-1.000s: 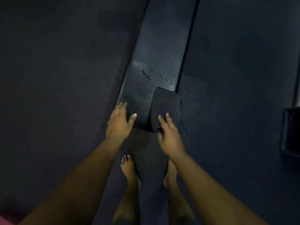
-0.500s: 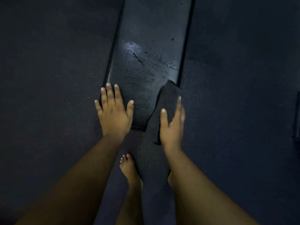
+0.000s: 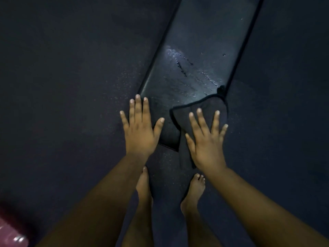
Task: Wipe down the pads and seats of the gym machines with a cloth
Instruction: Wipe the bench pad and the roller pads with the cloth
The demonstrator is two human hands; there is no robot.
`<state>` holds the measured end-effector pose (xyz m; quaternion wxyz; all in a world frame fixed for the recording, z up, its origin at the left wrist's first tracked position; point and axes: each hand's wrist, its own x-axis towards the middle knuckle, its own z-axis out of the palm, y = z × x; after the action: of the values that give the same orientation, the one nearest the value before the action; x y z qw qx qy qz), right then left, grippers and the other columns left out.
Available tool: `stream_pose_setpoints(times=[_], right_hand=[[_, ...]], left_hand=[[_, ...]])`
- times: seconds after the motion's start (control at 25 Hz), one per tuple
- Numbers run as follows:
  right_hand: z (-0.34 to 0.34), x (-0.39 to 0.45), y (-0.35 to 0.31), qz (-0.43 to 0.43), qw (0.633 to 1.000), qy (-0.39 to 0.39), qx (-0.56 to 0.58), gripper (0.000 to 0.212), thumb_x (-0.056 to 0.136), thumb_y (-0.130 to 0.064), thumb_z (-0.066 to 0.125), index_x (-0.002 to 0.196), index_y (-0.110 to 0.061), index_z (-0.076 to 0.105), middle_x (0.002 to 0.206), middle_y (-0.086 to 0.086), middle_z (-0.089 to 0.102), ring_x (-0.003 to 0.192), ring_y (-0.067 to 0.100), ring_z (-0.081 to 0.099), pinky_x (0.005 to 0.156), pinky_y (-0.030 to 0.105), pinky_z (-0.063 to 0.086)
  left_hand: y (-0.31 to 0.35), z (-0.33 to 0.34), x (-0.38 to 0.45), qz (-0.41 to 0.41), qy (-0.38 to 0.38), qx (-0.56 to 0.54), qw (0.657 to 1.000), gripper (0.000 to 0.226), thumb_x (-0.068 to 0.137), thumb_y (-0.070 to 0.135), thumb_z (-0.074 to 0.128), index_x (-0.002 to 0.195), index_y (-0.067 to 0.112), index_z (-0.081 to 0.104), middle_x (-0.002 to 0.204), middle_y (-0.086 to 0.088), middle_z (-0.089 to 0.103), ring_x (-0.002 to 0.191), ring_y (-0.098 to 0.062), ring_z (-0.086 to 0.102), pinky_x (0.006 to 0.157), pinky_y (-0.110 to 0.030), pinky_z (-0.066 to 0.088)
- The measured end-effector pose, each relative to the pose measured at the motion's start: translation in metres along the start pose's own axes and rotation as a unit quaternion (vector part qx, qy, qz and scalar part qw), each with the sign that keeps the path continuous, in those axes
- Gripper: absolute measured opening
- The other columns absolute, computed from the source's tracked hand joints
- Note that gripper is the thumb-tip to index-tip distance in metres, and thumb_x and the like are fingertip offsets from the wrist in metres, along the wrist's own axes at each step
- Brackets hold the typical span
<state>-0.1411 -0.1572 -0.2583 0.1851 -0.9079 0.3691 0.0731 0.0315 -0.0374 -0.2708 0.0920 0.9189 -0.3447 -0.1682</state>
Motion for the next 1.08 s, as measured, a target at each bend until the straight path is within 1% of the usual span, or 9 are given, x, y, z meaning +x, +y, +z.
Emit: stream_pose_setpoints(times=[0.12, 0.28, 0.44, 0.52, 0.6, 0.68, 0.8, 0.92, 1.08], right_hand=[[-0.012, 0.034, 0.0, -0.131, 0.987, -0.044, -0.078, 0.061, 0.104, -0.049, 0.029, 0.16, -0.031, 0.014, 0.169, -0.006, 0.013, 0.156, 0.03, -0.005, 0.11, 0.08, -0.003], [-0.019, 0.101, -0.051, -0.297, 0.941, -0.093, -0.129, 0.061, 0.103, -0.048, 0.029, 0.16, -0.036, 0.011, 0.169, -0.008, 0.011, 0.157, 0.023, -0.001, 0.115, 0.074, -0.004], [-0.023, 0.071, -0.025, -0.239, 0.955, -0.047, -0.169, 0.076, 0.096, -0.073, 0.022, 0.161, -0.038, 0.004, 0.17, -0.004, -0.001, 0.156, 0.032, -0.006, 0.109, 0.077, -0.011], [-0.027, 0.042, -0.002, -0.215, 0.956, -0.061, -0.188, 0.081, 0.093, -0.078, 0.023, 0.161, -0.038, 0.006, 0.17, -0.002, -0.001, 0.155, 0.039, -0.006, 0.107, 0.08, -0.006], [-0.026, 0.038, -0.001, -0.247, 0.946, -0.079, -0.194, 0.07, 0.097, -0.07, 0.024, 0.16, -0.04, 0.011, 0.17, -0.003, 0.007, 0.155, 0.039, 0.0, 0.108, 0.083, 0.004], [-0.018, 0.063, -0.035, -0.318, 0.927, -0.083, -0.179, 0.062, 0.1, -0.058, 0.027, 0.159, -0.041, 0.016, 0.169, -0.006, 0.014, 0.155, 0.035, 0.006, 0.11, 0.079, 0.009], [-0.004, 0.114, -0.097, -0.354, 0.92, -0.08, -0.147, 0.057, 0.101, -0.048, 0.031, 0.157, -0.04, 0.023, 0.167, -0.008, 0.02, 0.156, 0.028, 0.006, 0.114, 0.076, 0.005], [-0.002, 0.115, -0.097, -0.274, 0.951, -0.051, -0.134, 0.06, 0.099, -0.057, 0.032, 0.156, -0.046, 0.02, 0.168, -0.005, 0.015, 0.156, 0.027, 0.002, 0.113, 0.077, -0.003], [-0.023, 0.052, -0.035, -0.168, 0.972, -0.067, -0.153, 0.067, 0.096, -0.069, 0.029, 0.156, -0.052, 0.005, 0.17, -0.006, -0.003, 0.156, 0.03, -0.009, 0.108, 0.082, -0.003]], left_hand=[[-0.011, 0.007, -0.035, -0.081, 0.009, -0.049, 0.995, 0.076, 0.104, 0.061, 0.022, 0.162, 0.014, 0.008, 0.17, -0.004, -0.001, 0.157, -0.019, -0.006, 0.125, -0.057, -0.003], [-0.008, 0.022, -0.058, -0.123, 0.024, -0.122, 0.985, 0.068, 0.106, 0.054, 0.022, 0.162, 0.018, 0.004, 0.17, 0.002, -0.004, 0.156, -0.013, -0.006, 0.126, -0.053, 0.003], [0.001, 0.021, -0.058, -0.144, 0.006, -0.144, 0.979, 0.067, 0.107, 0.05, 0.021, 0.161, 0.017, -0.002, 0.169, 0.002, -0.011, 0.156, -0.014, -0.01, 0.127, -0.047, -0.003], [-0.005, 0.02, -0.056, -0.117, 0.01, -0.114, 0.987, 0.068, 0.107, 0.049, 0.02, 0.161, 0.016, -0.004, 0.169, 0.0, -0.012, 0.156, -0.015, -0.011, 0.127, -0.048, -0.002], [-0.016, 0.02, -0.053, -0.076, 0.006, -0.101, 0.992, 0.07, 0.107, 0.052, 0.021, 0.162, 0.016, -0.004, 0.17, 0.0, -0.011, 0.156, -0.015, -0.011, 0.127, -0.048, -0.001], [-0.027, 0.02, -0.053, -0.065, -0.001, -0.104, 0.993, 0.073, 0.105, 0.055, 0.022, 0.161, 0.016, -0.004, 0.17, 0.001, -0.01, 0.156, -0.014, -0.011, 0.127, -0.047, -0.001], [-0.027, 0.02, -0.058, -0.059, 0.009, -0.069, 0.996, 0.072, 0.104, 0.052, 0.021, 0.161, 0.014, -0.003, 0.17, -0.002, -0.007, 0.156, -0.015, -0.008, 0.127, -0.047, 0.001], [-0.027, 0.012, -0.057, -0.048, -0.017, -0.061, 0.997, 0.073, 0.103, 0.047, 0.026, 0.161, 0.014, -0.003, 0.17, -0.004, -0.007, 0.156, -0.017, -0.008, 0.127, -0.048, 0.002], [-0.026, -0.007, -0.041, 0.018, -0.038, -0.048, 0.998, 0.072, 0.104, 0.048, 0.03, 0.161, 0.018, -0.002, 0.17, -0.004, -0.01, 0.156, -0.018, -0.012, 0.127, -0.049, 0.002]])
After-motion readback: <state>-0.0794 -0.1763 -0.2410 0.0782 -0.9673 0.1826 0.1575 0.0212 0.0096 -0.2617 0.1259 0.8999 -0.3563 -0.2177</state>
